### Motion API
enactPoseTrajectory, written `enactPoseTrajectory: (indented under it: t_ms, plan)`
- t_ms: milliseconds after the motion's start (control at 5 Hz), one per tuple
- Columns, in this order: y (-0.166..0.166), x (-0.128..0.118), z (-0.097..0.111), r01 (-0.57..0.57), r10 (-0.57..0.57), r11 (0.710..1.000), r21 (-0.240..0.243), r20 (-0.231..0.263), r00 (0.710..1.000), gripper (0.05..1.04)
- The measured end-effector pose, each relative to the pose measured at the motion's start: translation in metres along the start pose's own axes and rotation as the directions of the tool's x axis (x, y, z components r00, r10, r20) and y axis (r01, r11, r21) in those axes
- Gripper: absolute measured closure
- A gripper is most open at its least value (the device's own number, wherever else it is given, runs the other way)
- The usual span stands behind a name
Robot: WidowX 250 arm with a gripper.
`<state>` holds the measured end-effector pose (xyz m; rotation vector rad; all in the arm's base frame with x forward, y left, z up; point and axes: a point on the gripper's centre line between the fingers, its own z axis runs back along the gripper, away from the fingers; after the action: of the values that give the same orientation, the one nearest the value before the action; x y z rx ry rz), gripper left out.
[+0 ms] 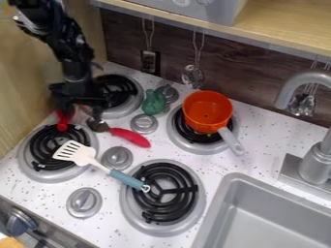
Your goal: Move the bottle in the left side of the burner
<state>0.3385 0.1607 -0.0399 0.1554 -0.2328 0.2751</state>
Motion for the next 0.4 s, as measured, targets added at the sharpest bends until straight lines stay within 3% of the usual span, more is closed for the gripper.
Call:
enactPoseTrajectory:
  t_ms: [200, 400]
  plan:
    - [-0.028, 0.005, 0.007, 0.116, -0.113, 0.993, -0.035, 0.094, 0.989, 0.084]
    - [-0.063, 0.007, 0.019, 0.218, -0.21, 0.973, -0.076, 0.099, 0.973, 0.084]
